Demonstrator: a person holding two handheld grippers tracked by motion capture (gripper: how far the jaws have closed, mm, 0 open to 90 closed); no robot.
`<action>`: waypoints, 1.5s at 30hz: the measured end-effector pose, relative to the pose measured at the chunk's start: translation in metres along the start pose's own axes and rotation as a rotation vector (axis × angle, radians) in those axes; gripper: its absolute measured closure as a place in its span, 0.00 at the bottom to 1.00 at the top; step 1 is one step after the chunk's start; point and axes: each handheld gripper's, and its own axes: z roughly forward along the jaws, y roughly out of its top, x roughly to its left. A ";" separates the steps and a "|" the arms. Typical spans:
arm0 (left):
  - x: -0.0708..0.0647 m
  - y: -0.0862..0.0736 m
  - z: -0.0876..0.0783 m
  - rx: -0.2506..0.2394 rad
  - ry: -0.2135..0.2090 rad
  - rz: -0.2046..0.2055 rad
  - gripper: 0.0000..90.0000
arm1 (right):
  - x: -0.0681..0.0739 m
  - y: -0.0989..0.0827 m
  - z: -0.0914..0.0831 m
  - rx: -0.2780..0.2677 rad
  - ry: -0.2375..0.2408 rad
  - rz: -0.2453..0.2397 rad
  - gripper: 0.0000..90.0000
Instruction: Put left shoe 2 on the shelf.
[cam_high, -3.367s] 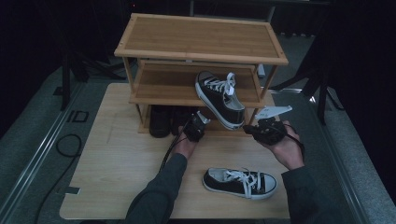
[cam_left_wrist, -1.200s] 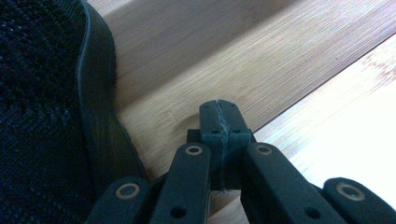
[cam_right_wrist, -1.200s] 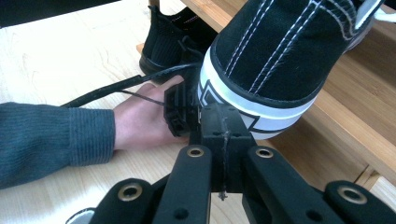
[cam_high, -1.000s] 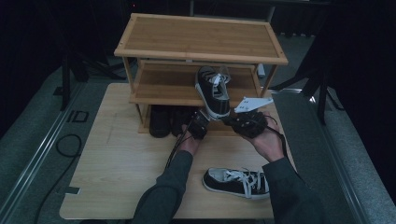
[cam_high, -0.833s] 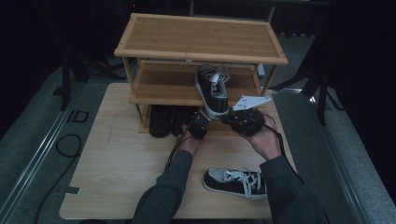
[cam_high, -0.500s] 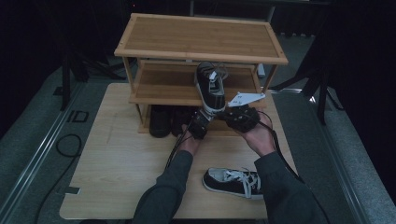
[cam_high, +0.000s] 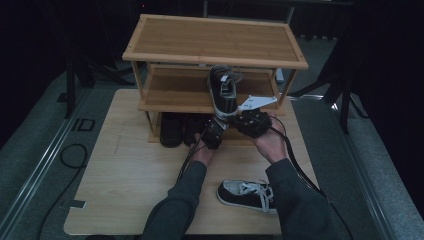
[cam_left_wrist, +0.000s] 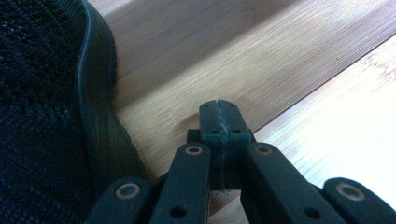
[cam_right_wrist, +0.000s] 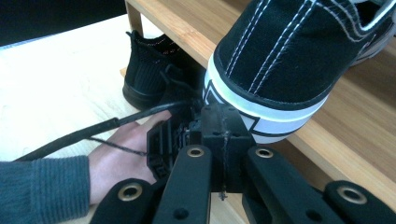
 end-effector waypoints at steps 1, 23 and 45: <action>0.000 0.000 0.000 0.000 0.000 0.000 1.00 | 0.000 0.001 0.002 -0.001 0.002 0.006 1.00; -0.002 0.000 0.001 -0.022 -0.006 -0.021 1.00 | -0.004 0.014 0.029 -0.001 -0.018 0.023 1.00; -0.002 -0.001 0.001 -0.025 -0.010 -0.013 1.00 | -0.004 -0.001 -0.012 0.143 -0.006 -0.106 0.99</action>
